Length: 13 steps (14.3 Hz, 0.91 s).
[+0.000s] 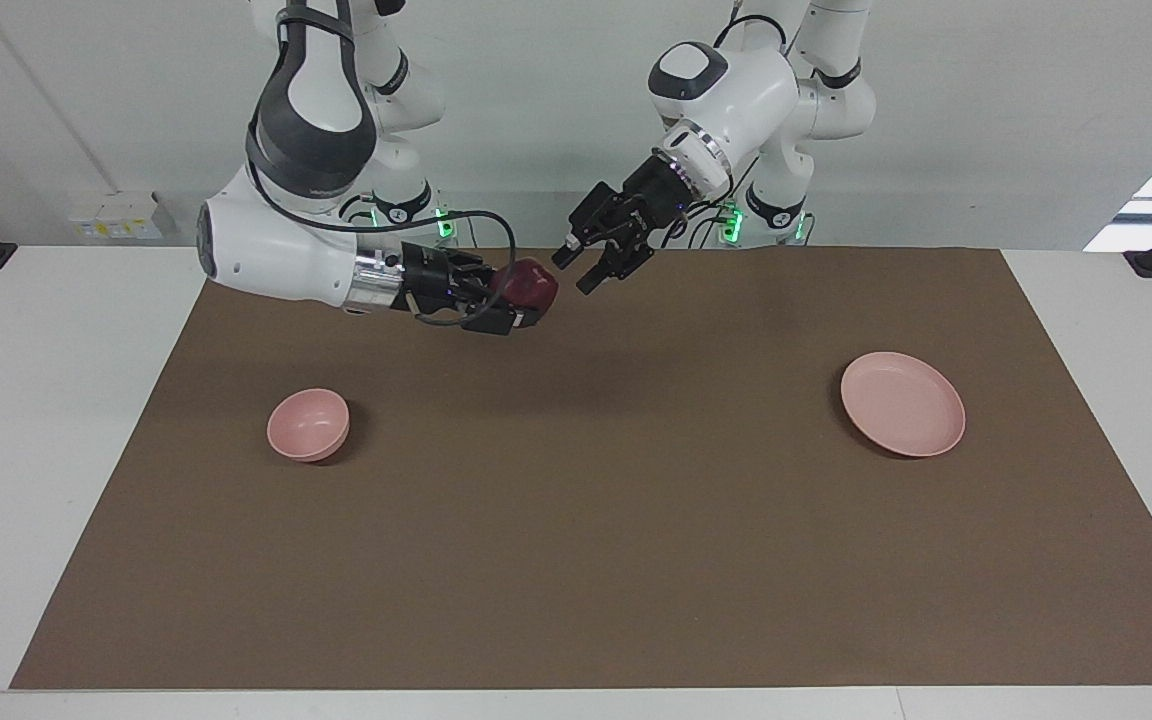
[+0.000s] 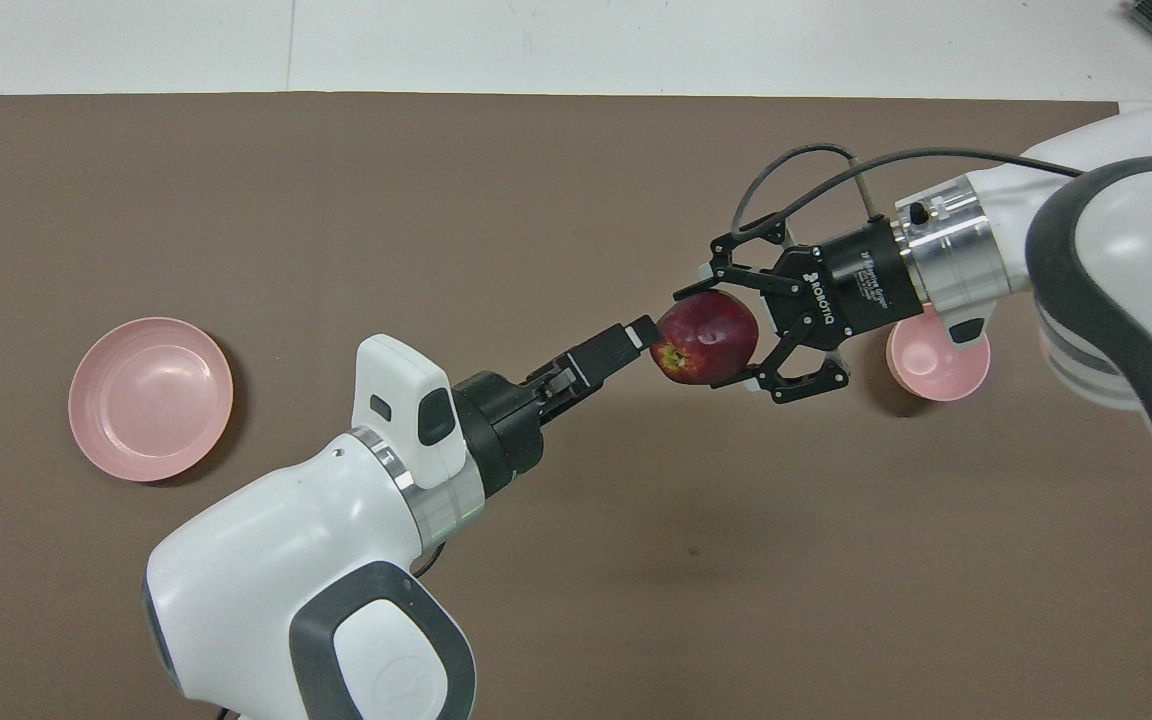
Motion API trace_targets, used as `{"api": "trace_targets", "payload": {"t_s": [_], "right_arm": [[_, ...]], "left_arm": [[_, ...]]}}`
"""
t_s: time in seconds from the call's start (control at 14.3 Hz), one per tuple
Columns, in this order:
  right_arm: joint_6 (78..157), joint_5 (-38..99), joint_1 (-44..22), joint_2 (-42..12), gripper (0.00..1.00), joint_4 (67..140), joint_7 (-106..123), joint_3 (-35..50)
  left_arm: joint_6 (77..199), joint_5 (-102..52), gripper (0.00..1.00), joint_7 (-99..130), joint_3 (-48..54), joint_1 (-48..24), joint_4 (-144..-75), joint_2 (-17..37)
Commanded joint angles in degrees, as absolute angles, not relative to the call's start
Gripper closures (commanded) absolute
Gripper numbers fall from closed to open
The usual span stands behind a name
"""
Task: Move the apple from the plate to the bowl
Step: 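Close the right gripper on the apple held by the left gripper, then carry the apple with the right gripper while the left gripper releases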
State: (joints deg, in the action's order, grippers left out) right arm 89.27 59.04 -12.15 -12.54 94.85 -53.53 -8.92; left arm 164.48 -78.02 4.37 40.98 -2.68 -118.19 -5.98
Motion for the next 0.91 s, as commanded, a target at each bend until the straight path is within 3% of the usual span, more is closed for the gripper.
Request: {"api": "trace_targets", "payload": {"t_s": [0.0,0.35,0.84], "right_arm": [[87.28,55.92,-9.41,-11.87,1.0,94.57,-49.32,-8.79],[88.85,38.62,-7.3,-11.87,1.0,94.57,-34.14,-8.96],[102.27,17.78,-4.05,-14.06,1.0,97.81,-6.1,-8.88]], "left_arm": [[164.27,-78.31,0.0,3.78,40.69,-2.46,-118.83,-6.59],[162.95,-77.09,0.0,3.87,40.17,-0.8,-121.19,-7.9],[150.84,-66.2,0.0,3.87,34.38,0.97,-122.43,-8.09]]}}
